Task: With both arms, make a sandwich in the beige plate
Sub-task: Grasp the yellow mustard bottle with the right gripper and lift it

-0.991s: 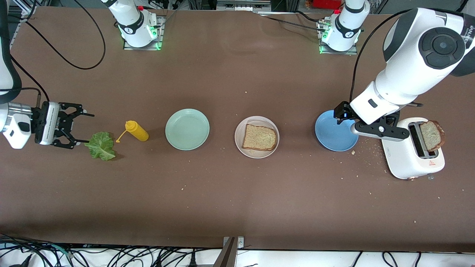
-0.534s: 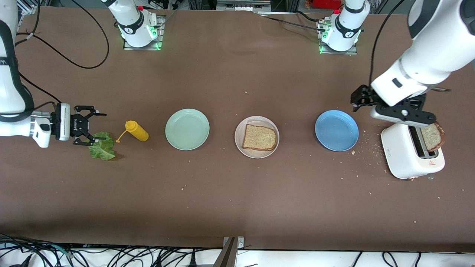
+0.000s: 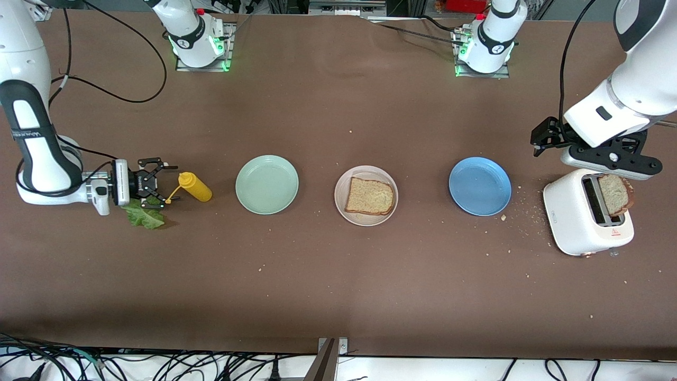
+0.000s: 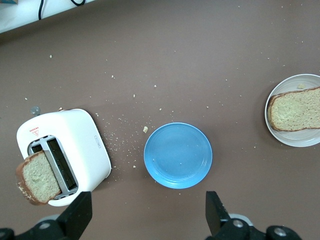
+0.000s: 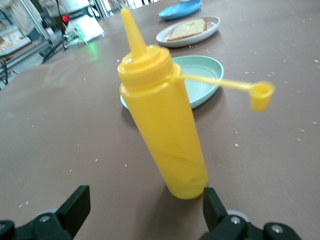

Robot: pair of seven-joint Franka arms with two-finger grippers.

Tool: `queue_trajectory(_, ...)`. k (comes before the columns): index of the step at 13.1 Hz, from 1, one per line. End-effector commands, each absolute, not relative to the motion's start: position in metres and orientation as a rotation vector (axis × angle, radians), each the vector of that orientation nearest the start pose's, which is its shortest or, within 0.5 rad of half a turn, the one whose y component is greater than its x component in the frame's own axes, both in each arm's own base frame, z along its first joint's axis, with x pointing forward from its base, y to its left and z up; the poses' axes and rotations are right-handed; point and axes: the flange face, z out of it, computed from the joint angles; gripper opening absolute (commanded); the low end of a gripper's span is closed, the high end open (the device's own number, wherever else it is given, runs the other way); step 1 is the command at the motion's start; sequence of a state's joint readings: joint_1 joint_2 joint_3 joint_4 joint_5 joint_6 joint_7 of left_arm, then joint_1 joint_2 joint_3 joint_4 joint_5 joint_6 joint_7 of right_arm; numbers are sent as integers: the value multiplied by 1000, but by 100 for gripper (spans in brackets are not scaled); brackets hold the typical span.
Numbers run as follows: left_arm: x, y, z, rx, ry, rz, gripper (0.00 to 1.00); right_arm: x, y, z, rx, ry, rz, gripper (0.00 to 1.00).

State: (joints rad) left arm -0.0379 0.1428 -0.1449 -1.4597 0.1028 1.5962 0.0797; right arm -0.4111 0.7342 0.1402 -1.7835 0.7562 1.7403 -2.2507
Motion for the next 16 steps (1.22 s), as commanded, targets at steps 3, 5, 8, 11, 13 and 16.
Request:
queue_trajectory(3,587,-89,608,-3040,411,-8,100,570,-85,124,-1449,-1472,-691,100)
queue_trajectory(5,587,-78,609,-3057,375,-2,100,571,-77,118,-1419,-1457,-740,100)
queue_trajectory(8,578,-81,610,-3072,211,44,100,570,-74,112,-1400,-1461,-761,100)
queue_trajectory(11,572,-82,609,-3071,182,57,100,572,-65,112,-1390,-1454,-777,100)
queue_trajectory(13,565,-81,611,-3068,180,55,100,575,-58,113,-1384,-1464,-774,100)
queue_trajectory(16,563,-79,608,-3121,160,72,100,576,-56,111,-1385,-1452,-784,99)
